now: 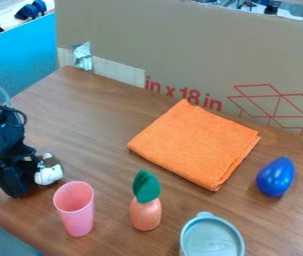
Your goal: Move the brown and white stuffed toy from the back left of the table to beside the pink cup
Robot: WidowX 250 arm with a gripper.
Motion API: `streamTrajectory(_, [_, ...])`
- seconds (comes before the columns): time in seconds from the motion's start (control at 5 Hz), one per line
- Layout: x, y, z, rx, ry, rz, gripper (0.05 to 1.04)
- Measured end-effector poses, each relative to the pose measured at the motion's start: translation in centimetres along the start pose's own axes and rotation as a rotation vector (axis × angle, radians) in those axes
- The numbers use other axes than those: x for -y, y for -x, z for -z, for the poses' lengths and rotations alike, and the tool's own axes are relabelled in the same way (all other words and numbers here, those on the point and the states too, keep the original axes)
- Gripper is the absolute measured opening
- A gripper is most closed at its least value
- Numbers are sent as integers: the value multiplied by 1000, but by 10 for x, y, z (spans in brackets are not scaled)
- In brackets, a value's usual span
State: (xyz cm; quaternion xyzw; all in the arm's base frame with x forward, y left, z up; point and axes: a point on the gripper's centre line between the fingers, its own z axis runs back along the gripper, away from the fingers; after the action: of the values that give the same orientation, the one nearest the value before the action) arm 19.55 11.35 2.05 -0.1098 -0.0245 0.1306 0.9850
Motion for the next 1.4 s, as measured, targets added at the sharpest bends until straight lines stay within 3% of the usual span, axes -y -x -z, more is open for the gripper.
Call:
streamTrajectory(0.2, [0, 1, 0, -7, 2, -13, 144])
streamTrajectory(0.4, [1, 3, 0, -21, -4, -11, 355])
streamTrajectory(0.8, [7, -4, -37, 93, -50, 78, 957])
streamTrajectory(1.2, [7, -10, -68, 189, -89, 151, 1004])
streamTrajectory(1.4, [13, -27, -76, 217, -137, 275, 1003])
